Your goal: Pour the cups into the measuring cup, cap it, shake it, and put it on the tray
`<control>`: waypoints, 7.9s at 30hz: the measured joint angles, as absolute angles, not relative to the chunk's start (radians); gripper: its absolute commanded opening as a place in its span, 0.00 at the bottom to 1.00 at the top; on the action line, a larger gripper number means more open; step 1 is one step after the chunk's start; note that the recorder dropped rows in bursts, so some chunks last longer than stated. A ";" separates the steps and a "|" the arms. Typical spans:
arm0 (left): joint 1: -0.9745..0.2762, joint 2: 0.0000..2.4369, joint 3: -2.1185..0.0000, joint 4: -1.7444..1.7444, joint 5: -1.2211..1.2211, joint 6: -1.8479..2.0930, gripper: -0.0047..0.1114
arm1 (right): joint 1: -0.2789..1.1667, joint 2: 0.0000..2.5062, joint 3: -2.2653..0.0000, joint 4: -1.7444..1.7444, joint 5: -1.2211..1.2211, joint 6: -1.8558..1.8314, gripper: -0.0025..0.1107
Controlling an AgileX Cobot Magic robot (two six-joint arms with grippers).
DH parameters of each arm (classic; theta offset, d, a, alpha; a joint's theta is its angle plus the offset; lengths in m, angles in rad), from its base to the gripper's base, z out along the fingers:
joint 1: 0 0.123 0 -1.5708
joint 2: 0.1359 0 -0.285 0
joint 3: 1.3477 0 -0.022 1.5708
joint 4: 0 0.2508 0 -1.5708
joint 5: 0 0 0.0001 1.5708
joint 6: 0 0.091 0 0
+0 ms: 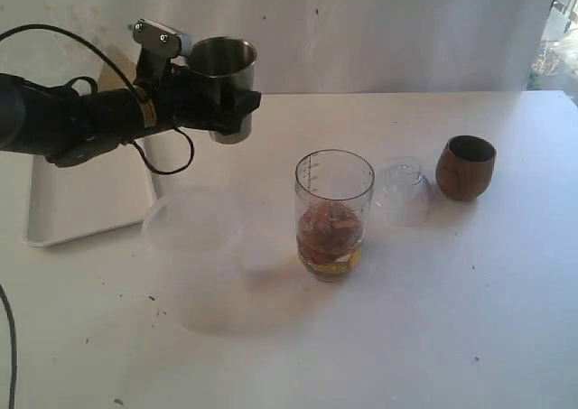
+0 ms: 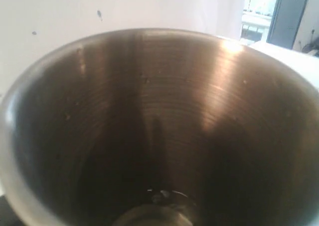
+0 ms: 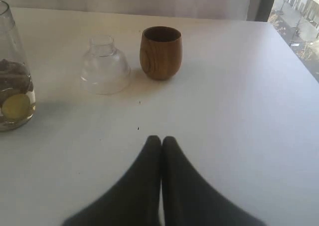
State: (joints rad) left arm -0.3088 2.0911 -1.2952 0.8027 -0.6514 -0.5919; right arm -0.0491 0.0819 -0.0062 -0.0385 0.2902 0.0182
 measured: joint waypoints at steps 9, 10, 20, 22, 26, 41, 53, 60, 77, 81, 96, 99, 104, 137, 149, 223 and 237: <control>-0.306 2.173 -1.295 0.799 -0.694 -0.520 0.04 | -0.049 0.082 -0.006 -0.038 0.290 0.018 0.02; -0.306 2.195 -1.295 0.799 -0.721 -0.520 0.04 | -0.049 0.082 -0.006 -0.038 0.290 0.018 0.02; -0.306 2.291 -1.295 0.761 -0.805 -0.475 0.04 | -0.049 0.082 -0.006 -0.038 0.290 0.024 0.02; -0.306 2.291 -1.295 0.755 -0.792 -0.472 0.04 | -0.049 0.082 -0.006 -0.038 0.290 0.029 0.02; -0.306 2.291 -1.295 0.747 -0.773 -0.471 0.04 | -0.049 0.082 -0.006 -0.038 0.290 0.033 0.02; -0.306 2.291 -1.295 0.743 -0.770 -0.563 0.14 | -0.049 0.082 -0.006 -0.038 0.290 0.033 0.02; -0.306 2.291 -1.295 0.743 -0.771 -0.565 0.94 | -0.049 0.082 -0.006 -0.038 0.290 0.033 0.02; -0.306 2.291 -1.295 0.739 -0.771 -0.565 0.94 | -0.049 0.082 -0.006 -0.038 0.290 0.033 0.02; -0.306 2.159 -1.295 0.739 -0.738 -0.567 0.94 | -0.049 0.082 -0.006 -0.038 0.290 0.033 0.02; -0.306 2.120 -1.295 0.763 -0.703 -0.569 0.94 | -0.049 0.082 -0.006 -0.038 0.290 0.033 0.02; -0.306 1.913 -1.295 0.856 -0.672 -0.818 0.94 | -0.049 0.082 -0.006 -0.038 0.290 0.033 0.02; -0.306 1.846 -1.295 0.867 -0.626 -0.851 0.94 | -0.049 0.082 -0.006 -0.038 0.290 0.033 0.02; -0.306 1.699 -1.293 1.006 -0.397 -0.983 0.94 | -0.049 0.082 -0.006 -0.038 0.290 0.033 0.02; -0.306 0.711 -0.634 1.053 -0.112 -1.012 0.04 | -0.049 0.082 -0.006 -0.038 0.290 0.033 0.02; -0.306 0.669 -0.633 1.053 -0.124 -1.012 0.04 | -0.049 0.082 -0.006 -0.038 0.290 0.033 0.02; 0.030 0.004 -0.005 0.090 0.148 -1.012 0.04 | -0.049 0.082 -0.006 -0.038 0.290 0.033 0.02; 0.030 0.004 -0.005 0.090 0.243 -0.950 0.04 | -0.049 0.082 -0.006 -0.038 0.290 0.033 0.02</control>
State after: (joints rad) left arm 0.0298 0.0042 -0.0047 0.0901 0.2430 -0.9496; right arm -0.0491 0.0819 -0.0062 -0.0385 0.2902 0.0333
